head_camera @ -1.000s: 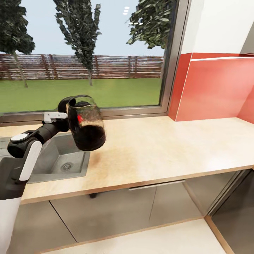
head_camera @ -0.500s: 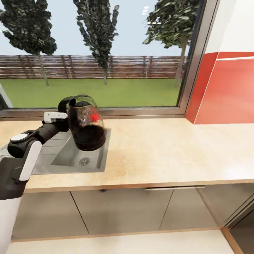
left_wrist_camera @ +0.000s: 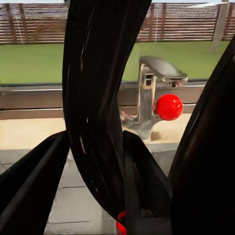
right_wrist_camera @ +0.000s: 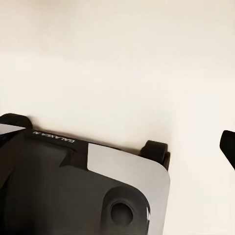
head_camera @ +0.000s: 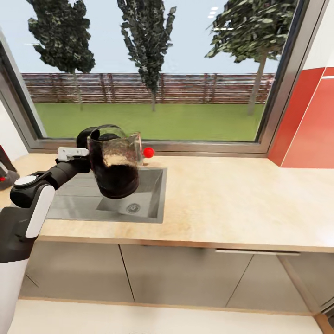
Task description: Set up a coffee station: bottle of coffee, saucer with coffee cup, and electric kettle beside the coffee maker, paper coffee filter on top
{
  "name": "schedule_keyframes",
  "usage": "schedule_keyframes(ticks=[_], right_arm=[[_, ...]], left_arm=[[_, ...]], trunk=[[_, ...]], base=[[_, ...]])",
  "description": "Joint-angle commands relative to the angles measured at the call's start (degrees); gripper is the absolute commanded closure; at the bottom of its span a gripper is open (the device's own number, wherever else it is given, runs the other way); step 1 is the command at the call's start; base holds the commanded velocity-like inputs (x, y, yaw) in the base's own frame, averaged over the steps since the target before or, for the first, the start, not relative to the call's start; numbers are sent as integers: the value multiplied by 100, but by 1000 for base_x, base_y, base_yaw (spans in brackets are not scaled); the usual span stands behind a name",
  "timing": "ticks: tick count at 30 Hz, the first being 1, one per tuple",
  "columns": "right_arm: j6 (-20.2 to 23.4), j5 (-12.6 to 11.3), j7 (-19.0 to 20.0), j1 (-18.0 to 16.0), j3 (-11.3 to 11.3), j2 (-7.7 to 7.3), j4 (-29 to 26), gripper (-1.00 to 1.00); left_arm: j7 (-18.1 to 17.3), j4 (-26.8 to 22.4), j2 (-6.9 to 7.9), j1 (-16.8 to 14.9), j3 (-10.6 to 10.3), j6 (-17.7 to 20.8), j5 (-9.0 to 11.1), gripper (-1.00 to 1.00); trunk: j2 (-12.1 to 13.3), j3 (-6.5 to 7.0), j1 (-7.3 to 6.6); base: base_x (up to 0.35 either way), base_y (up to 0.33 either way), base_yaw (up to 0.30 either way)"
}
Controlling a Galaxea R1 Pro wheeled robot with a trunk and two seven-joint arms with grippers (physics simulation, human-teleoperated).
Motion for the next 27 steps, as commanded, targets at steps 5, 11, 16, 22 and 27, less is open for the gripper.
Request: schedule_keyframes(ticks=[5,11,16,22,27], right_arm=[[52,-61,-1,0,29,-6,-10,-100],[52,-59,-2,0,29,-6,-10,-100],[52,-58,-2,0,29,-6,-10,-100],[52,-58,-2,0,29,-6,-8,-100],[52,-60,-2,0,29,-6,-5,-100]], left_arm=[[-14,-4,2,-7,-1,25,-2,100],[-14,-4,2,-6,-1,25,-2,100],[-14,-4,2,-7,-1,25,-2,100],[-14,-4,2,-7,-1,25,-2,100],[-14,-4,2,-7,-1,25,-2,100]], trunk=[[-4,-6,0],[-4,-6,0],[-4,-6,0],[-4,-6,0],[-4,-6,0]], base=[[-1,3,268],[0,0,270],[0,0,271],[0,0,271],[0,0,271]])
